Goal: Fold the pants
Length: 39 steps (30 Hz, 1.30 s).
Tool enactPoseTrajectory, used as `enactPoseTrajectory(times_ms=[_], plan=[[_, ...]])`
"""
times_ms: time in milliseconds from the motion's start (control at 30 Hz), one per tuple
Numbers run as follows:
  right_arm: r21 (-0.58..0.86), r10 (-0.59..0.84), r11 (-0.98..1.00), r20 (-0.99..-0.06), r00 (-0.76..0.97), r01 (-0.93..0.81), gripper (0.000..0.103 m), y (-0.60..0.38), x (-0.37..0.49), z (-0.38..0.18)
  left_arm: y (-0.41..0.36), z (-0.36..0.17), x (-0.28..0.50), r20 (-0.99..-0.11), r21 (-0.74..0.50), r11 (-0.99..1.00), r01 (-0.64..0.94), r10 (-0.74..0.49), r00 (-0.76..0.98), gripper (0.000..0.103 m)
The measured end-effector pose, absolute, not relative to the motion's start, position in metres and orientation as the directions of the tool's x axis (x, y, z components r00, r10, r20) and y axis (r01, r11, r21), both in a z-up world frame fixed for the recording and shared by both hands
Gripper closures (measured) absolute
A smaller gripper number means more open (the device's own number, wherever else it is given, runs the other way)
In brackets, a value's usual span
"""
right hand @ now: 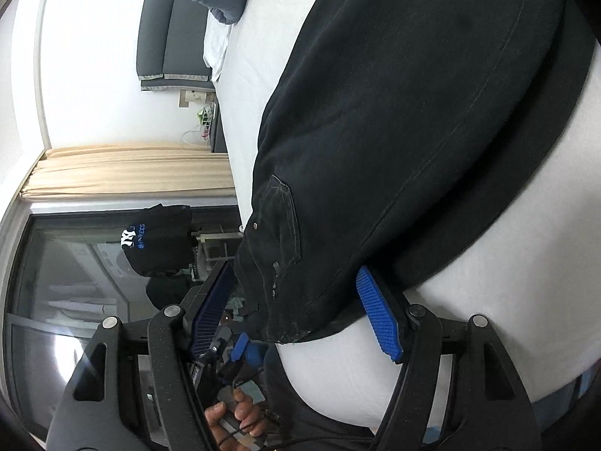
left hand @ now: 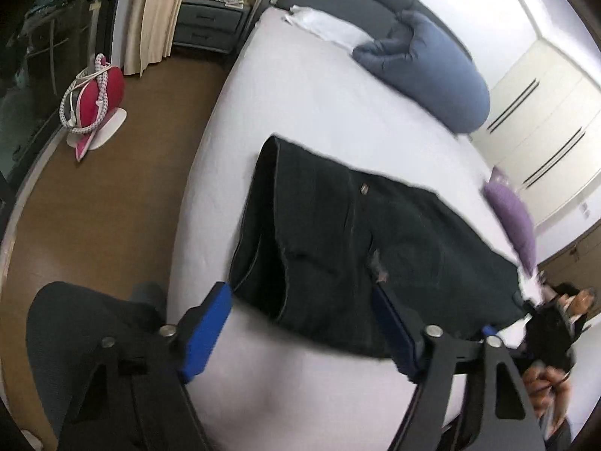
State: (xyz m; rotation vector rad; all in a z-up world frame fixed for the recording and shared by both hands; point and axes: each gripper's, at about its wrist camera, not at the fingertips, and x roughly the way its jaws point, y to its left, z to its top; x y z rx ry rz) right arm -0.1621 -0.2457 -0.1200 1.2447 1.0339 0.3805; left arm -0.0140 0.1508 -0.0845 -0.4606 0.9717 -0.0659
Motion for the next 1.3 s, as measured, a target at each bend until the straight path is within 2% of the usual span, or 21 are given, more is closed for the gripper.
enactPoseTrajectory(times_ms=[33,133,367,400,433,533,600,633,767,1133,1300], plan=[[0.900,0.735,0.333,-0.434,0.520,0.280,0.036,-0.246,-0.159,-0.122,0.148,-0.088,-0.014,-0.791,-0.401,0.903,-0.152,-0.258,0.555,0.042],[0.900,0.735,0.337,-0.436,0.520,0.277,0.036,-0.248,-0.156,-0.122,0.147,-0.093,-0.015,-0.797,-0.421,0.894,-0.154,-0.283,0.534,0.052],[0.901,0.731,0.333,-0.434,0.526,0.280,0.036,-0.252,-0.157,-0.124,0.139,-0.104,-0.010,-0.792,-0.451,0.880,-0.146,-0.320,0.520,0.053],[0.901,0.731,0.334,-0.434,0.527,0.278,0.038,-0.251,-0.156,-0.124,0.141,-0.105,-0.009,-0.793,-0.454,0.879,-0.145,-0.325,0.515,0.057],[0.900,0.731,0.335,-0.435,0.526,0.278,0.038,-0.251,-0.156,-0.125,0.142,-0.107,-0.008,-0.797,-0.448,0.882,-0.147,-0.319,0.513,0.072],[0.899,0.730,0.338,-0.437,0.526,0.278,0.041,-0.251,-0.156,-0.127,0.141,-0.111,-0.002,-0.797,-0.462,0.876,-0.135,-0.344,0.496,0.085],[0.897,0.728,0.345,-0.442,0.524,0.276,0.044,-0.252,-0.157,-0.128,0.139,-0.110,0.000,-0.804,-0.443,0.888,-0.126,-0.331,0.493,0.089],[0.894,0.726,0.352,-0.447,0.522,0.277,0.045,-0.252,-0.157,-0.128,0.138,-0.108,0.001,-0.806,-0.435,0.891,-0.130,-0.321,0.497,0.096],[0.883,0.709,0.374,-0.469,0.527,0.283,0.051,-0.257,-0.159,-0.128,0.149,-0.106,0.004,-0.809,-0.437,0.883,-0.171,-0.303,0.504,0.096],[0.882,0.665,0.341,-0.472,0.580,0.326,0.051,-0.290,-0.175,-0.134,0.169,-0.115,0.005,-0.808,-0.452,0.877,-0.165,-0.323,0.492,0.096],[0.895,0.629,0.276,-0.444,0.638,0.350,0.051,-0.314,-0.178,-0.138,0.180,-0.128,-0.004,-0.760,-0.564,0.804,-0.187,-0.416,0.500,0.093]])
